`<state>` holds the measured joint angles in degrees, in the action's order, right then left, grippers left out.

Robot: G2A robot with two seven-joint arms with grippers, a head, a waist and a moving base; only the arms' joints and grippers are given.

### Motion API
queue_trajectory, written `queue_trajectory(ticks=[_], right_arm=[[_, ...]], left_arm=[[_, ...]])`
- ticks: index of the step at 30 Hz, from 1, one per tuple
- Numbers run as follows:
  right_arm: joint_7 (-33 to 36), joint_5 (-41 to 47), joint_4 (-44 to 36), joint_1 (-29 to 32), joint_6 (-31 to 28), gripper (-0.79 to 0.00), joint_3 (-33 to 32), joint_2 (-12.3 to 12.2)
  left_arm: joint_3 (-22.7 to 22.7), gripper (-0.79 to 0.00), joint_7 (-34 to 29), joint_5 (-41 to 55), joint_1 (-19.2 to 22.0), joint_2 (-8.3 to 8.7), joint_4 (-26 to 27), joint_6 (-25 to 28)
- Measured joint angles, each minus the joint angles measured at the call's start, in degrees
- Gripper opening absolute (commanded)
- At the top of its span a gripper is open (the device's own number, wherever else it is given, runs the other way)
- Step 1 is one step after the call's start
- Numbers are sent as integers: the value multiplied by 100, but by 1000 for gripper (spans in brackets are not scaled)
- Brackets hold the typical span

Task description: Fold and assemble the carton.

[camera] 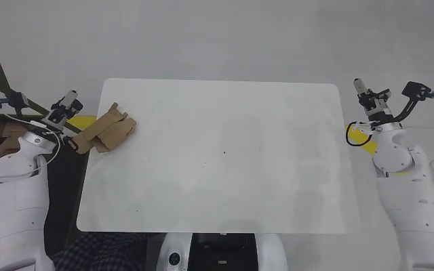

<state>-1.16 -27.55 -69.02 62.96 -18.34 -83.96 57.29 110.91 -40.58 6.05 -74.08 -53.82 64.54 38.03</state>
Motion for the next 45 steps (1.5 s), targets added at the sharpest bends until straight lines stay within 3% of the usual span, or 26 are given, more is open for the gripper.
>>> queue_trajectory(ticks=[7,13,27,36,43,44,45], right_arm=[[0,0,0,0,0,0,0,0],[0,0,0,0,0,0,0,0],[0,0,0,0,0,0,0,0],[0,0,0,0,0,0,0,0],[0,0,0,0,0,0,0,0],[0,0,0,0,0,0,0,0],[0,0,0,0,0,0,0,0]], left_arm=[[366,0,97,-324,-294,91,-305,378],[527,0,189,-329,-191,162,-998,447],[252,0,955,-1593,746,324,-2998,472],[-189,0,1444,-2422,1265,327,-3804,451],[-466,0,1209,-2344,1594,246,-4210,792],[-499,-9,1186,-2341,1630,236,-4244,811],[-543,-71,1179,-2359,1671,226,-4277,830]])
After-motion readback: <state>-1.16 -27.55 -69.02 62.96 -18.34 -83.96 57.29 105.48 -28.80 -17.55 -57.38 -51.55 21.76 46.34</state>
